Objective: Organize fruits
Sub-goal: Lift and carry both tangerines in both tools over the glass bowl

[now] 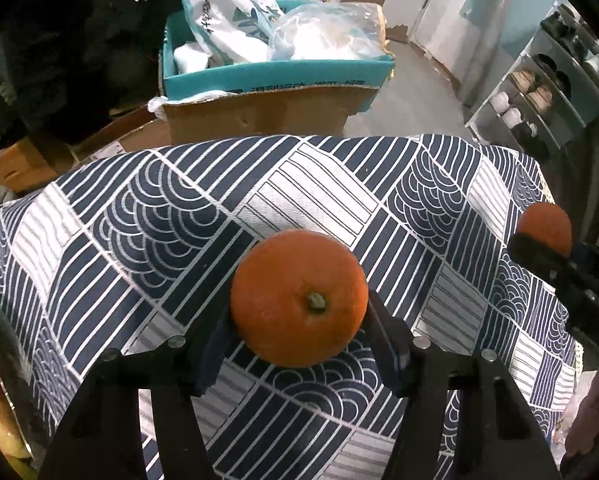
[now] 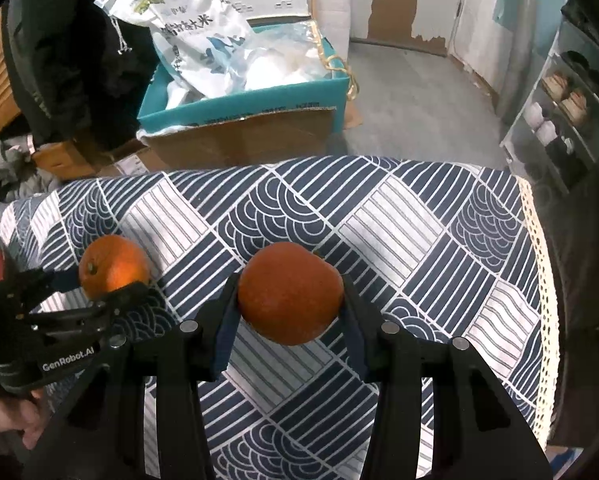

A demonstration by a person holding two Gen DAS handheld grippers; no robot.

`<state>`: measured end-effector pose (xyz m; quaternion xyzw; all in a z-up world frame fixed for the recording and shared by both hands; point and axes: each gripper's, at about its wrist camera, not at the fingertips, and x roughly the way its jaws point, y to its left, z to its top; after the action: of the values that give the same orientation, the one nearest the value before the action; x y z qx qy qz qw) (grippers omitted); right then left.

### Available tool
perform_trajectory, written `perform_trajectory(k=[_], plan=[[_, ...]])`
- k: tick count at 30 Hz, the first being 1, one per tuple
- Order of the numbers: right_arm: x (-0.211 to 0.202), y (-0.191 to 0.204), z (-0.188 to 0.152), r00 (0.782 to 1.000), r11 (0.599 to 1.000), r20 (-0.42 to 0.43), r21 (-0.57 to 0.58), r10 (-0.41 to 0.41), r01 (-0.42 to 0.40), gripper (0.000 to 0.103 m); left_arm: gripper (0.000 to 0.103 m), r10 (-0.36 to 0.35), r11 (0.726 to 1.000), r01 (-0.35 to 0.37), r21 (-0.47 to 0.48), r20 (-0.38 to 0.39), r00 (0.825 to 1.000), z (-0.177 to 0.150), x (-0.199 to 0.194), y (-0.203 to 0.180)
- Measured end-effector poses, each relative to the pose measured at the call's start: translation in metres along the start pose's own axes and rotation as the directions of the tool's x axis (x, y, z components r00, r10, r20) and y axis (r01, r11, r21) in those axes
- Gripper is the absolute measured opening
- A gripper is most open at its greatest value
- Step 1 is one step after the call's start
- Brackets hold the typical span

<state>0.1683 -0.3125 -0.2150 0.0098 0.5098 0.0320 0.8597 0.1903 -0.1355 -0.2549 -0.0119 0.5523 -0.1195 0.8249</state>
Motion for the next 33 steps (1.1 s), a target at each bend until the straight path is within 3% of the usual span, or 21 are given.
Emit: perform_trajectory(k=[18,33], plan=[[-0.058,0.033,-0.002,0.997,0.999,0.070,-0.045,0.032,-0.029,0.046,0.064,-0.011,1.000,0.011,0.003,0.095,0.995,-0.018,-0.081,0.004],[-0.117,0.079,-0.009,0.985,0.989,0.140,-0.117,0.102,-0.085,0.046,0.064,-0.021,1.000,0.019,0.014,0.196,0.980,-0.043,-0.164,0.019]])
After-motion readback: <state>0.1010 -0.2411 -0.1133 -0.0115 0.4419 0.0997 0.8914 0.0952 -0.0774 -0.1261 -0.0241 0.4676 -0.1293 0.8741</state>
